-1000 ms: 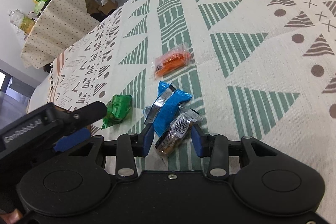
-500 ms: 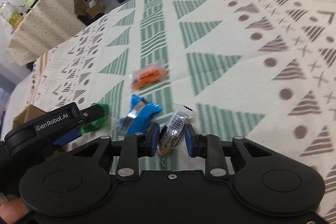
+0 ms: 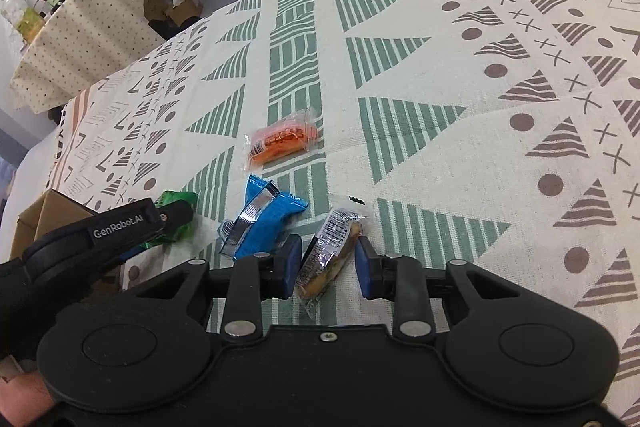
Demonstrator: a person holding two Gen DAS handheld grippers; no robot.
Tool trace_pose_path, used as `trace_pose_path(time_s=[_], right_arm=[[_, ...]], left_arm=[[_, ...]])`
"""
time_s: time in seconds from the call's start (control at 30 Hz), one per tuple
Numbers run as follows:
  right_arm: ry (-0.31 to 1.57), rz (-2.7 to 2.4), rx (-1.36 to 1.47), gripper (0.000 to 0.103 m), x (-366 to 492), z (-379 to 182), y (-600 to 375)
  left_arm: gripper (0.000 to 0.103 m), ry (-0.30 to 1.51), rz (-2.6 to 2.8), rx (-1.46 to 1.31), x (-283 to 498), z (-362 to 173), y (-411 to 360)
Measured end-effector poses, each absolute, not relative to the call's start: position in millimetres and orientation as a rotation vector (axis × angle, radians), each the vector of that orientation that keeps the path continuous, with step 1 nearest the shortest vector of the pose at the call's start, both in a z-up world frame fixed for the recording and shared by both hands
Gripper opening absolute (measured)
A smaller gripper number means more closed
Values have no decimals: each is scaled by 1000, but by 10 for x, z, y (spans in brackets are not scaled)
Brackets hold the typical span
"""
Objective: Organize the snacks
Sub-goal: 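Grasp the green packet with the left tool while the right tool grasps the clear brown-snack packet, then carry the green and clear packets into the box and open both tools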
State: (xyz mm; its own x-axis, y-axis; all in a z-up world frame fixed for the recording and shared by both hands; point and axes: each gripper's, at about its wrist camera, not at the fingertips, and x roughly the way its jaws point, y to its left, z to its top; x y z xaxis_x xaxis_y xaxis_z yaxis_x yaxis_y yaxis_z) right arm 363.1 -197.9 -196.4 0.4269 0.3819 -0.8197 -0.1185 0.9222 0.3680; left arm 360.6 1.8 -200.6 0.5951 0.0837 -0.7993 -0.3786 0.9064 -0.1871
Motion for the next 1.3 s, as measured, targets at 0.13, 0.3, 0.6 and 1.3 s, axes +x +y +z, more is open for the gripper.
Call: trace_pose_path(time_s=[0.13,0.3,0.6,1.3], right_arm=[[1096,333,295,19,3614,-1944,-1998],[1084,348,314,18,3565,-1889,-2033],[1039,360,388,18,3442,-1717,-2159],[901,375,420,18,2997,-1104,-2177]], left_arm=[[36,881,272,-349,3543,-1916,-2],[36,865,267,-343,3426,-1766,-30],[36,844,264,-340,3172,-1453,-42],[36,796,263,-333,2583,-861,107]])
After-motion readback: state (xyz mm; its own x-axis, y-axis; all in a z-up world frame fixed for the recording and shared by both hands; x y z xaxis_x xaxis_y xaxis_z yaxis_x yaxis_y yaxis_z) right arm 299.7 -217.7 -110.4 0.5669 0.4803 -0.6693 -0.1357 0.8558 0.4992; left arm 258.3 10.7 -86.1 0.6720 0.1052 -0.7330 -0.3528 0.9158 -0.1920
